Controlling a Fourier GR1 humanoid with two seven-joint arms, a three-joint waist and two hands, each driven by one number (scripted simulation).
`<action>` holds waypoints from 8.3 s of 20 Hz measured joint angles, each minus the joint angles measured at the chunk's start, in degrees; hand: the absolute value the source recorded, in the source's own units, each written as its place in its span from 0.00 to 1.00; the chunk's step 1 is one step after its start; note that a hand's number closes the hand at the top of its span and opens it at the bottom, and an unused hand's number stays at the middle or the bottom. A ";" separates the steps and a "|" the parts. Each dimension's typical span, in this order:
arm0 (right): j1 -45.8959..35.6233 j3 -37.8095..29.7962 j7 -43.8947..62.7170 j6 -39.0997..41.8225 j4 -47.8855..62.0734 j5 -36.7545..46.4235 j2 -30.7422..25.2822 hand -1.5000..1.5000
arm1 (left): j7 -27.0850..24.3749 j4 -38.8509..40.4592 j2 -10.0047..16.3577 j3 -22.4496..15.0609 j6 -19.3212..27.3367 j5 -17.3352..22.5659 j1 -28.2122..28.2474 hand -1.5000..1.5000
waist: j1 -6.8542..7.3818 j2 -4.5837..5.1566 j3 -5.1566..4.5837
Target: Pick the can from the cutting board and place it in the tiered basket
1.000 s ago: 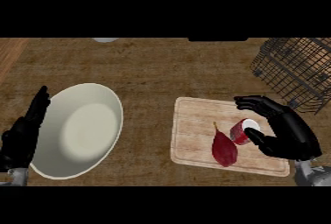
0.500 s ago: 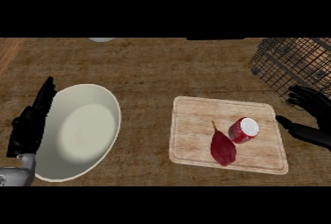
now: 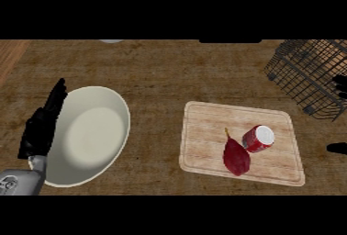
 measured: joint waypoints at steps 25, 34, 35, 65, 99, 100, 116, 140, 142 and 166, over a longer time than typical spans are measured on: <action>-19.10 15.41 34.76 13.34 -0.25 9.80 9.38 0.00 | -0.77 2.08 -3.14 3.23 -3.15 -3.55 -1.28 0.50 | 0.09 -0.05 0.09; -15.03 14.95 33.41 16.07 -2.72 17.20 12.40 0.00 | 0.06 -1.44 -4.73 4.26 -4.39 -5.35 1.21 0.50 | 0.02 -0.08 0.11; -14.75 15.23 33.52 16.15 -3.38 18.21 12.71 0.00 | -0.39 -0.56 -4.70 4.73 -4.85 -5.22 0.93 0.50 | -0.01 -0.08 0.10; -8.49 11.98 28.49 22.21 -1.11 40.19 26.43 0.00 | -0.52 -0.83 -8.71 9.40 -9.15 -9.60 0.64 0.50 | 0.07 -0.06 0.11; -1.93 10.65 8.59 25.66 -10.47 44.95 30.64 1.00 | -0.51 0.08 -10.45 12.13 -10.46 -11.37 -0.38 0.50 | -1.14 -0.44 0.18; -0.71 11.54 5.00 26.06 -13.07 44.85 29.21 1.00 | -0.58 0.20 -10.35 12.44 -10.47 -11.18 -0.13 0.50 | -1.51 -0.58 0.21; 4.37 -20.48 -17.48 20.83 -29.78 23.60 19.77 1.00 | -1.79 0.81 -10.32 12.60 -10.74 -11.42 -0.35 0.50 | -0.97 -0.23 0.12; -24.46 -15.63 -35.54 5.56 11.06 48.43 3.06 1.00 | -0.51 0.39 -11.12 11.70 -11.89 -12.19 -2.50 0.50 | 1.67 0.55 0.14; -26.99 -14.57 -37.77 2.25 16.24 51.58 2.64 1.00 | 0.82 -0.91 -11.63 11.04 -11.54 -12.72 -2.39 0.50 | 1.73 0.48 0.14; -47.97 -10.34 -60.12 2.32 68.81 62.79 -1.53 0.00 | -1.11 0.03 -11.70 11.35 -12.40 -12.44 -2.82 0.50 | 2.27 0.08 -0.64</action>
